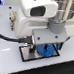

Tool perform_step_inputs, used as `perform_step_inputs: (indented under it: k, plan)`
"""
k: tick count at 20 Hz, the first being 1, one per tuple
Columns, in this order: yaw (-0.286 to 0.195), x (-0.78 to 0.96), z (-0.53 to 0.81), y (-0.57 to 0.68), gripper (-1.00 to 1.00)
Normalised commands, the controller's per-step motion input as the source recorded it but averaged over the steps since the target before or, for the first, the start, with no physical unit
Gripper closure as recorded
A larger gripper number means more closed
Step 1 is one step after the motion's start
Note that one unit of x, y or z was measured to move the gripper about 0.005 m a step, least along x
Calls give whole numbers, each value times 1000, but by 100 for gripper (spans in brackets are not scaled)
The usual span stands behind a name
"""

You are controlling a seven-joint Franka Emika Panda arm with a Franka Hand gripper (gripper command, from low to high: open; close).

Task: Insert the blue gear onto the right peg, followed by the red gear

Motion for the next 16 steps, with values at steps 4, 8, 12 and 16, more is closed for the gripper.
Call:
perform_step_inputs:
  k: [4,8,12,16]
  plan:
    - [0,-382,384,79,-100]
    - [0,-504,255,94,-100]
    - [0,-623,33,6,-100]
    - [0,-627,-78,-1,-100]
